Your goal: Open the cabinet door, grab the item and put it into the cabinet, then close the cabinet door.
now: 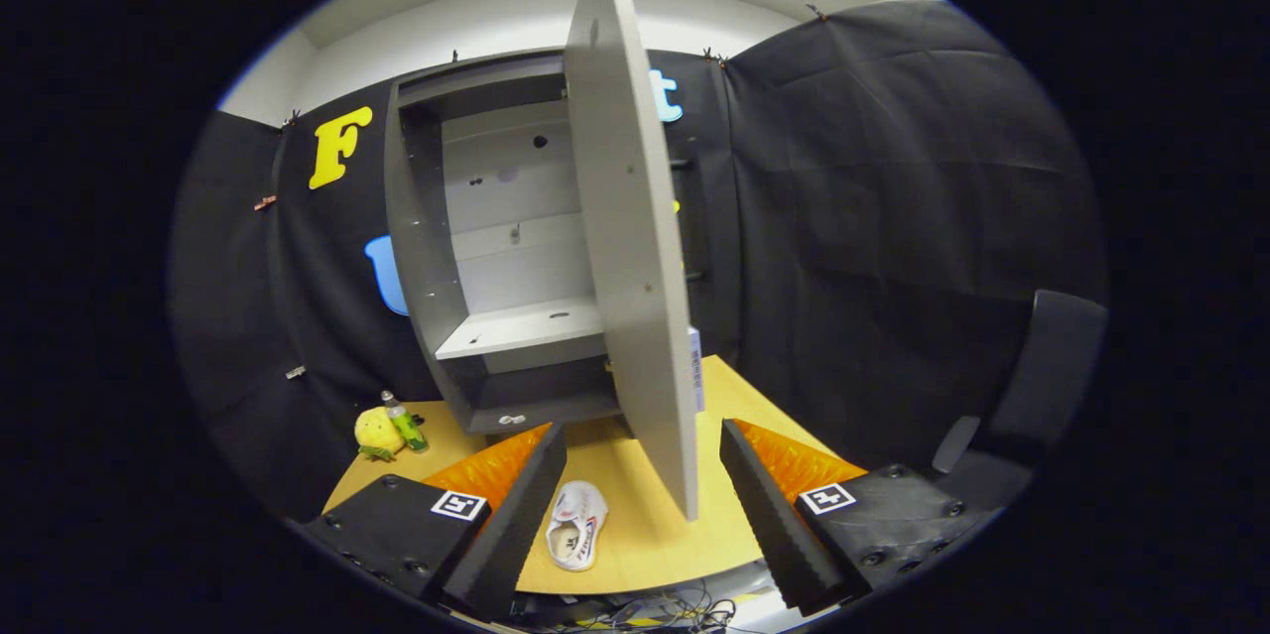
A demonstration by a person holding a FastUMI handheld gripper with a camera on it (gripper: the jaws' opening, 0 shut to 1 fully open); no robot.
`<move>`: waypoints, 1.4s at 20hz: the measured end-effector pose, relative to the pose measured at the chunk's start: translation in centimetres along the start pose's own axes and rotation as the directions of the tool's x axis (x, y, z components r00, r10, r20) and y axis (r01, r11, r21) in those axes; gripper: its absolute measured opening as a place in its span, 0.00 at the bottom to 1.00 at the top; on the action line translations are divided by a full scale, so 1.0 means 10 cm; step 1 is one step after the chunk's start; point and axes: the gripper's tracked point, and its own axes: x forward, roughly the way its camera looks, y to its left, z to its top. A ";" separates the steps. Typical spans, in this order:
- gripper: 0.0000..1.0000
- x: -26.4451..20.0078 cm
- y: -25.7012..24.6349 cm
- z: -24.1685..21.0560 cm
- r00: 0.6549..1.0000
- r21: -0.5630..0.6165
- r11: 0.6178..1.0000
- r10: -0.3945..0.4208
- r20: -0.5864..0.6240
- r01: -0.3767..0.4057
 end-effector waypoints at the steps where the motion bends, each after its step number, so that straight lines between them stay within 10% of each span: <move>1: 0.99 0.03 0.15 -0.06 1.000 0.008 1.000 0.025 -0.014 -0.025; 14: 0.99 0.87 1.32 -2.11 0.896 -0.107 0.957 0.208 -0.392 -0.269; 22: 0.99 1.37 1.24 -3.35 0.793 -0.164 0.951 0.114 -0.599 -0.261; 28: 0.99 1.78 1.11 -3.67 0.780 -0.216 0.951 0.039 -0.625 -0.220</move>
